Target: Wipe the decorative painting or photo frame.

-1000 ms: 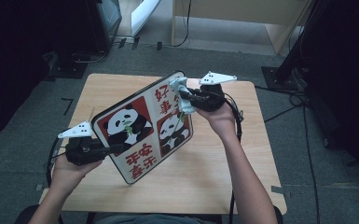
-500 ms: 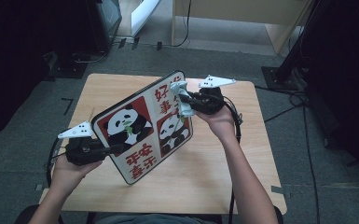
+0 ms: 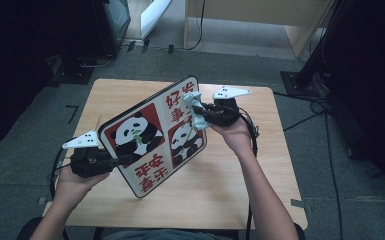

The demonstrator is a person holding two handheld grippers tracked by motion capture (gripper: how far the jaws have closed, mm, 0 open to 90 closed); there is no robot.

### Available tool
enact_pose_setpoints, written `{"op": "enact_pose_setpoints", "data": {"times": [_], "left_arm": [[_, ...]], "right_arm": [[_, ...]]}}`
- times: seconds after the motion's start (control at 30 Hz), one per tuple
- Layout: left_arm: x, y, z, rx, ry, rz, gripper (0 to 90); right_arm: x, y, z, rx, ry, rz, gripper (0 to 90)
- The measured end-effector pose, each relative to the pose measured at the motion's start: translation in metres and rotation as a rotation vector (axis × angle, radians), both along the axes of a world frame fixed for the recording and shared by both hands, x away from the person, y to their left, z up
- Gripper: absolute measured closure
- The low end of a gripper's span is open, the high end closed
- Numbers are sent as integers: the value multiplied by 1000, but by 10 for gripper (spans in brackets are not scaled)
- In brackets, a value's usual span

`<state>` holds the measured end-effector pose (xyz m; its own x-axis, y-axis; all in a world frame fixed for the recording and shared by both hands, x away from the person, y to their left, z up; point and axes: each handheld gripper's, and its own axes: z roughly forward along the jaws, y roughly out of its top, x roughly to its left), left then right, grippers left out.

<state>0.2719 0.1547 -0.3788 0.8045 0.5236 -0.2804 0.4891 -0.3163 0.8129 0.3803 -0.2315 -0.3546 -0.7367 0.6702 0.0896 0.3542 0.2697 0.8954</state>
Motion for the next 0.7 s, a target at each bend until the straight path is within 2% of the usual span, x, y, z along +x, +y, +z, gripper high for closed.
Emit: {"op": "enact_pose_setpoints", "data": {"times": [0.7], "left_arm": [[1,0,0,-4,3,-7,775]], "right_arm": [[-5,-5,-26,-8,50,-13,787]]}}
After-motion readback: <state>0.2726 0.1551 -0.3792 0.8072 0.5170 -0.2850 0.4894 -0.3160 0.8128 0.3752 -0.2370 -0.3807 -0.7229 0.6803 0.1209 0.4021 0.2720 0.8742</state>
